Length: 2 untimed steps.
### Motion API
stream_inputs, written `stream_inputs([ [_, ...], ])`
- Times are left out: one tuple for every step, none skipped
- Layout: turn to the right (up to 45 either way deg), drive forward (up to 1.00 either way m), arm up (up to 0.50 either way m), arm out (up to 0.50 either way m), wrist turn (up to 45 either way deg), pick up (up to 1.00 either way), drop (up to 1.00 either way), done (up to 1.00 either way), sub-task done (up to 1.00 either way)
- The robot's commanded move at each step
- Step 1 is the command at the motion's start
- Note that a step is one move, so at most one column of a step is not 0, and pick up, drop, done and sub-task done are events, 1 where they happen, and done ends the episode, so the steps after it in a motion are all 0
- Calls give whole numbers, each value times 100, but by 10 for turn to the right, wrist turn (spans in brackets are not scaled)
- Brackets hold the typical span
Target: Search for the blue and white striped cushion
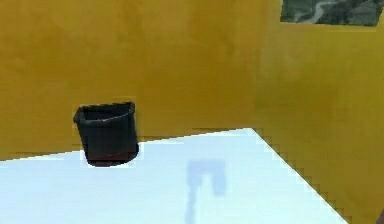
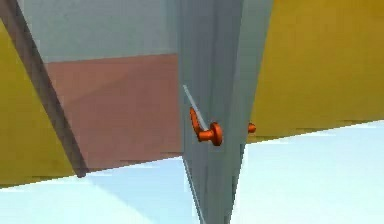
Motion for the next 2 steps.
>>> stream_inputs([
  [360, 0, 0, 0, 0, 0, 0, 0, 0],
  [0, 5, 0, 0, 0, 0, 0, 0, 0],
])
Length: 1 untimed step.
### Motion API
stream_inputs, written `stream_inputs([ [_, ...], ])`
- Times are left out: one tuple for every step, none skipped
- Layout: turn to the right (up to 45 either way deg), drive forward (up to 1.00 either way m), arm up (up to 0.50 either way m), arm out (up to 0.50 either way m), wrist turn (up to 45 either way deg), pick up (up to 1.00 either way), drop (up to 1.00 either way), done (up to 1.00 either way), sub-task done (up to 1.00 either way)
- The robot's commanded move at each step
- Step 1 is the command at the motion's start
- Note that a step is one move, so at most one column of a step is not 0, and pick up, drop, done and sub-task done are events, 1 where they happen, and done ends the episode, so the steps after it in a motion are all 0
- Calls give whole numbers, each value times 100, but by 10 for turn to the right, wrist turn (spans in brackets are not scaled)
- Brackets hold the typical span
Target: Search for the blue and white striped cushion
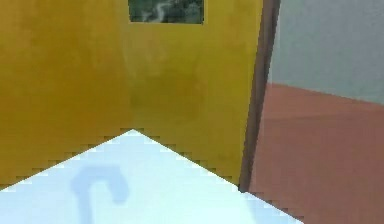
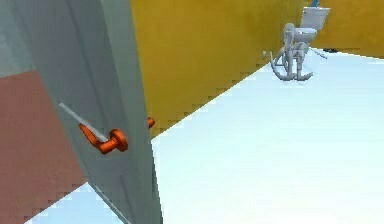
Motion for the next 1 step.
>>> stream_inputs([
  [30, 0, 0, 0, 0, 0, 0, 0, 0],
])
